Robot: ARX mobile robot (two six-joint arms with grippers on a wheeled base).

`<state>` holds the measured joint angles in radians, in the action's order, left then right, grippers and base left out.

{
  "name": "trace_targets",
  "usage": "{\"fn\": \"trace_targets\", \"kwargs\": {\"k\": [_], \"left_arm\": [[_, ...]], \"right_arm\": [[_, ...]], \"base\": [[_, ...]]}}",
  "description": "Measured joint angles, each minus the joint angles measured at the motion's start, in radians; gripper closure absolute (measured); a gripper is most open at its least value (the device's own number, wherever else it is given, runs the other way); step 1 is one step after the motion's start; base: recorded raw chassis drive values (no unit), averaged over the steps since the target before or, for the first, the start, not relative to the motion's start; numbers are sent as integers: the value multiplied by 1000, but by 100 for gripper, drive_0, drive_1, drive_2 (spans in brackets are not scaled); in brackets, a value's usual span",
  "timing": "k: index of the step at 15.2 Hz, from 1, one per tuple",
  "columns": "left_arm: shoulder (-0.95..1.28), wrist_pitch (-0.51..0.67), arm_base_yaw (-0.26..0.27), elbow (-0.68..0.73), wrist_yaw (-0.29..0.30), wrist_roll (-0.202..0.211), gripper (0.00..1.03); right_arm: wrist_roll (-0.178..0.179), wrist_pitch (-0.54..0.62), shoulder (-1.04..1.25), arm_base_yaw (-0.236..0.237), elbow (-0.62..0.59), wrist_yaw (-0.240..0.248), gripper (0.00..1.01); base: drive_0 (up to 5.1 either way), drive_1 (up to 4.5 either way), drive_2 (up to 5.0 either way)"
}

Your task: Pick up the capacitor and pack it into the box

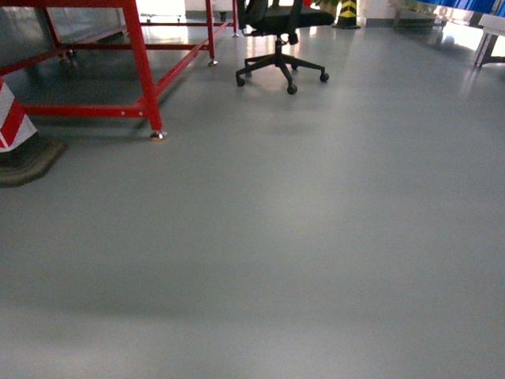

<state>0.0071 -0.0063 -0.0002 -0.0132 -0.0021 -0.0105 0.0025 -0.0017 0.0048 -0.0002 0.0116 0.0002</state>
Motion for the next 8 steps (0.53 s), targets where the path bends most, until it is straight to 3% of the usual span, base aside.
{"fn": "trace_targets", "kwargs": {"k": [8], "left_arm": [[0,2,0,0,2,0,59]], "right_arm": [[0,-4,0,0,0,0,3]], "base": [[-505,241,241]]}}
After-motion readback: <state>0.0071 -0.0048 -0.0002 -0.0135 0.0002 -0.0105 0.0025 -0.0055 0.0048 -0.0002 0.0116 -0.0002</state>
